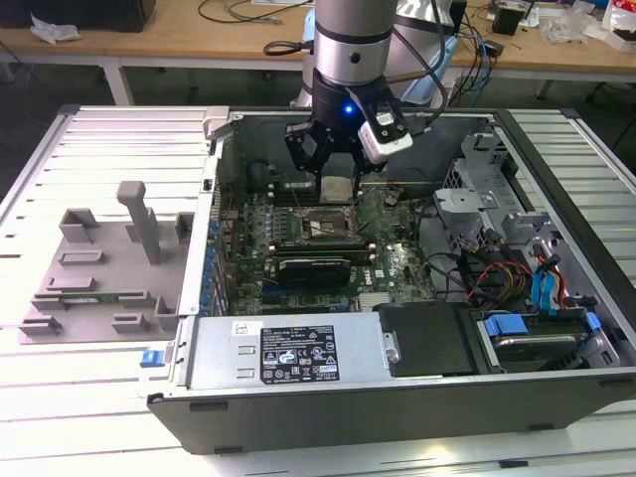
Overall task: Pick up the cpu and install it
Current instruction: 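Place the cpu into insertion slot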
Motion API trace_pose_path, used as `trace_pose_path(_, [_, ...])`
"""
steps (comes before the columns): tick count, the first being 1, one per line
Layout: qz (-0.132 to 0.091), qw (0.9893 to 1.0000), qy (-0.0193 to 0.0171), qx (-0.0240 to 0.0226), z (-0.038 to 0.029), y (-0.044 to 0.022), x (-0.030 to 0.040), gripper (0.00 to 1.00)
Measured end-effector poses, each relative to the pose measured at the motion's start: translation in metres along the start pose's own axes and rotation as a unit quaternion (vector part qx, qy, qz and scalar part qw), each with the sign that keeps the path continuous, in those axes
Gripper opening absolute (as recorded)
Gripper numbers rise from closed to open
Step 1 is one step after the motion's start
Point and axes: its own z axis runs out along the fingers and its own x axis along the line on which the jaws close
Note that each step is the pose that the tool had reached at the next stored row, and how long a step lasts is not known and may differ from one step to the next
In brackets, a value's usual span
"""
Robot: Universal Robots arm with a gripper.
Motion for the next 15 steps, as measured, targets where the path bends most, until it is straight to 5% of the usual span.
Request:
trace_pose_path(3, [0.037, 0.9993, -0.0018, 0.0007, 0.0001, 0.0000, 0.0000, 0.55])
trace_pose_path(5, [0.069, 0.9976, -0.0034, 0.0013, 0.0001, 0.0000, 0.0000, 0.55])
trace_pose_path(7, [0.106, 0.9944, -0.0052, 0.0020, 0.0003, 0.0000, 0.0000, 0.55])
trace_pose_path(9, [0.137, 0.9905, -0.0067, 0.0025, 0.0005, 0.0000, 0.0000, 0.55])
trace_pose_path(12, [0.182, 0.9832, -0.0089, 0.0034, 0.0007, 0.0000, 0.0000, 0.55])
trace_pose_path(14, [0.215, 0.9765, -0.0105, 0.0040, 0.0009, 0.0000, 0.0000, 0.55])
trace_pose_path(15, [0.223, 0.9747, -0.0109, 0.0041, 0.0009, 0.0000, 0.0000, 0.55])
